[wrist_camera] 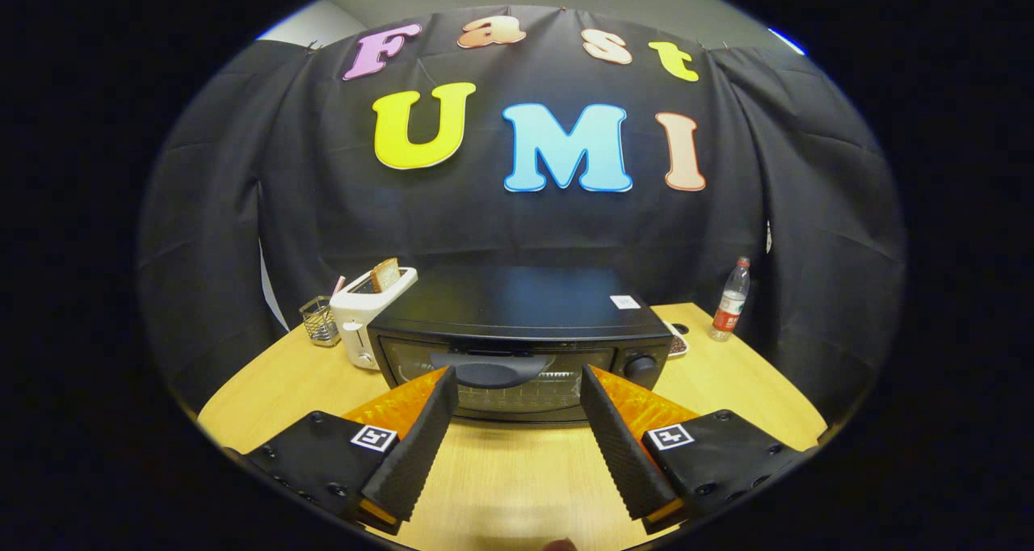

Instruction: Open the toaster oven, put the food inside, and close the toaster oven door.

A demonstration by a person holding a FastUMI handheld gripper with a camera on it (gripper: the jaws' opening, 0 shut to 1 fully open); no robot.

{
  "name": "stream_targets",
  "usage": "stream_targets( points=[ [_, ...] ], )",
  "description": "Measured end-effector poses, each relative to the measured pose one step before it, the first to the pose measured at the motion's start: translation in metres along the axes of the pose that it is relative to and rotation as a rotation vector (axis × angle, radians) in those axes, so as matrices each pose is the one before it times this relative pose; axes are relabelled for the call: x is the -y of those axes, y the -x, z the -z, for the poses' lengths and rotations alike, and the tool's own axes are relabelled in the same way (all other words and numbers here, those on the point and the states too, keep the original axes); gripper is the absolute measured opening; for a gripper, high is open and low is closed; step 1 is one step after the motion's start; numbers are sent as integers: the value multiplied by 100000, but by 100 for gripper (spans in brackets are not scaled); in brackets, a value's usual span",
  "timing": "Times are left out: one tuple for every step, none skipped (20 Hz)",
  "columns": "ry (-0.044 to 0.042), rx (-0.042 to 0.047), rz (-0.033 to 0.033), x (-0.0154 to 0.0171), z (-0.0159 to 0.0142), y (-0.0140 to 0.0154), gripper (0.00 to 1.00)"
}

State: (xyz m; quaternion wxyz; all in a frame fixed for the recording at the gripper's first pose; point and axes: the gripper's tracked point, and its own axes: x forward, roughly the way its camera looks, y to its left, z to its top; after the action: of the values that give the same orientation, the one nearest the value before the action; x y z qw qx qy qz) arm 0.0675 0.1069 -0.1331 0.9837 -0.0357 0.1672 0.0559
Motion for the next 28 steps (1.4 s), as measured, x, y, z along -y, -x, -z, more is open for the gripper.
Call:
stream_targets(
  points=[
    [133,1948,894,993,-396,1017,97],
    [-552,2007,990,960,-525,1074,97],
    [-899,2027,669,1078,-542,998,97],
    [-1205,1764,973,1151,-526,887,97],
    [-824,1458,1021,1291,-569,910,97],
    [-285,1348,1660,1440,-509,787,97],
    [-196,1491,1522,1485,-545,753,97],
    [-309,1265,1153,1327,-553,714,97],
    [-380,1175,1153,1416,-372,570,97],
    [-305,1409,1209,1404,-470,543,97],
    [171,1839,1436,1505,-489,394,97],
    [853,1751,1215,1378,-229,287,97],
    [1144,1258,983,1396,-153,316,97],
    [1097,868,433,1279,17,258,97],
    [739,702,-227,1148,-52,179,97],
    [558,111,-458,979,-9,118,97],
    [376,145,-811,905,90,150,97],
    [277,438,-614,959,-24,82,97],
    [-97,480,-104,892,-44,142,97],
    [-334,119,-637,737,60,13,97],
    [-517,-162,-614,468,81,142,97],
    [-446,-575,-444,530,244,-25,97],
    [-324,-649,-31,432,144,52,97],
    [-611,122,-265,320,-49,-30,97],
    [-501,640,-436,73,-83,171,97],
    [-377,20,-386,254,-43,-175,97],
    [-317,365,-431,183,-57,-12,97],
    [-204,226,-741,20,-76,153,97]
  ],
)
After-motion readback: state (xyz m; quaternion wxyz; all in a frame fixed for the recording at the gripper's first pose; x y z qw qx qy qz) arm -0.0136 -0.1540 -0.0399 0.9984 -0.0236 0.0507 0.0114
